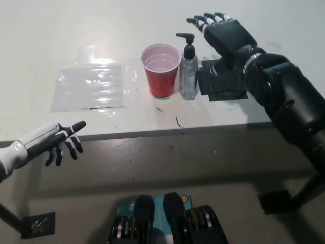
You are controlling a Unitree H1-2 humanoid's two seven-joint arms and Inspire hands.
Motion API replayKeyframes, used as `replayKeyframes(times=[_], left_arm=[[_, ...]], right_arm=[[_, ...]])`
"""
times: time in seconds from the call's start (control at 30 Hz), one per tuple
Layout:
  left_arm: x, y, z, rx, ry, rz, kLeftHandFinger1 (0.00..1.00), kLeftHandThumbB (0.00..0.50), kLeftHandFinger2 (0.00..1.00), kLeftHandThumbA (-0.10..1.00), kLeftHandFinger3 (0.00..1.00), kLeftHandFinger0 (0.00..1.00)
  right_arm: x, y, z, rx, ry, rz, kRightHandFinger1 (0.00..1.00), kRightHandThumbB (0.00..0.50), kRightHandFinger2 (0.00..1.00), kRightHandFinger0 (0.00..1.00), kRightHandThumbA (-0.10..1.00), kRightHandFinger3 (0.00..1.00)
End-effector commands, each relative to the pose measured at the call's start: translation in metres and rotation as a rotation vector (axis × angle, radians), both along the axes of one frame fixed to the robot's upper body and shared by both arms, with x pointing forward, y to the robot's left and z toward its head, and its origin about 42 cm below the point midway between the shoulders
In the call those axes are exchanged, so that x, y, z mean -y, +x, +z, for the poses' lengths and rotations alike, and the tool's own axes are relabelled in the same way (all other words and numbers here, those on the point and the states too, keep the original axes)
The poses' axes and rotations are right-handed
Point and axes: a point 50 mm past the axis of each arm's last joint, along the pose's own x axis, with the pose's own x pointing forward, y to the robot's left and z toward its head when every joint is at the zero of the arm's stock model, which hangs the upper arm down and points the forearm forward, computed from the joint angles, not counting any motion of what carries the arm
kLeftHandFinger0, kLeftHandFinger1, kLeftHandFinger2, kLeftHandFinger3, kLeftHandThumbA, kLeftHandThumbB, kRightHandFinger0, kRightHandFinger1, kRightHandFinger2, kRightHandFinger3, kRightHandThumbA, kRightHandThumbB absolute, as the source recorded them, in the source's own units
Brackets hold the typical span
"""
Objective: The robot uses its right hand to press the hand soap kept in the middle of the table to get liquid hand soap out
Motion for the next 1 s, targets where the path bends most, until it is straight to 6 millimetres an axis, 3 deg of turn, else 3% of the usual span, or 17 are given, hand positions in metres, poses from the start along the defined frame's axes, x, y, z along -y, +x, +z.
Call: replayKeyframes(times=[0.0,0.13,0.33,0.4,0.47,0.5,0.6,0.67,0.73,0.77,0.83,0.87,0.9,0.93,0.97], left_arm=[[-0.006,-0.003,0.014,0.014,0.022,0.005,0.22,0.194,0.38,1.0,0.62,0.16],[-0.007,-0.004,0.013,0.024,0.03,0.002,0.21,0.157,0.38,1.0,0.61,0.14],[-0.011,-0.007,0.009,0.012,0.021,0.005,0.24,0.163,0.4,1.0,0.63,0.17],[-0.013,-0.008,0.008,0.011,0.025,0.009,0.25,0.169,0.4,1.0,0.63,0.18],[-0.015,-0.009,0.006,0.004,0.008,0.012,0.21,0.175,0.37,1.0,0.62,0.14],[-0.015,-0.009,0.006,0.005,0.009,0.012,0.22,0.173,0.38,1.0,0.62,0.14],[-0.016,-0.011,0.003,0.005,0.016,0.022,0.24,0.191,0.4,1.0,0.63,0.17],[-0.017,-0.013,0.002,0.008,0.011,0.024,0.23,0.196,0.39,1.0,0.62,0.16],[-0.019,-0.014,0.002,0.006,0.006,0.031,0.23,0.197,0.39,1.0,0.62,0.15],[-0.02,-0.014,0.001,0.008,0.005,0.034,0.23,0.202,0.39,1.0,0.62,0.15],[-0.022,-0.015,0.0,0.014,0.009,0.036,0.23,0.199,0.39,1.0,0.61,0.15],[-0.022,-0.015,0.0,0.007,-0.002,0.041,0.23,0.207,0.39,1.0,0.61,0.15],[-0.022,-0.015,0.0,0.008,-0.006,0.042,0.22,0.2,0.39,1.0,0.61,0.15],[-0.022,-0.015,0.0,0.01,-0.008,0.04,0.22,0.199,0.38,1.0,0.62,0.15],[-0.022,-0.016,0.0,0.01,-0.004,0.047,0.22,0.199,0.38,1.0,0.62,0.15]], right_arm=[[0.0,0.0,0.066,0.11,0.04,0.024,1.0,0.49,1.0,1.0,1.0,1.0],[0.006,-0.003,0.078,0.142,0.082,0.024,1.0,0.495,1.0,1.0,1.0,1.0],[0.031,-0.007,0.09,0.163,0.078,-0.012,1.0,0.5,1.0,1.0,1.0,1.0],[0.036,-0.007,0.09,0.165,0.076,-0.016,1.0,0.487,1.0,1.0,1.0,1.0],[0.057,-0.011,0.088,0.164,0.103,-0.044,1.0,0.463,1.0,1.0,1.0,1.0],[0.06,-0.013,0.088,0.162,0.113,-0.049,1.0,0.473,1.0,1.0,1.0,1.0],[0.082,-0.024,0.085,0.17,0.159,-0.064,1.0,0.424,1.0,1.0,1.0,1.0],[0.099,-0.034,0.08,0.154,0.226,-0.091,1.0,0.42,1.0,1.0,1.0,1.0],[0.1,-0.037,0.081,0.151,0.246,-0.091,1.0,0.421,1.0,1.0,1.0,1.0],[0.113,-0.051,0.076,0.152,0.3,-0.091,1.0,0.381,1.0,1.0,1.0,1.0],[0.124,-0.062,0.069,0.124,0.354,-0.119,1.0,0.429,1.0,1.0,1.0,1.0],[0.131,-0.067,0.064,0.122,0.401,-0.111,1.0,0.481,1.0,1.0,1.0,1.0],[0.133,-0.07,0.062,0.126,0.412,-0.107,1.0,0.456,1.0,1.0,1.0,1.0],[0.137,-0.074,0.059,0.132,0.424,-0.103,1.0,0.462,1.0,0.94,1.0,1.0],[0.144,-0.081,0.051,0.142,0.492,-0.1,0.46,0.458,0.39,0.38,1.0,1.0]])
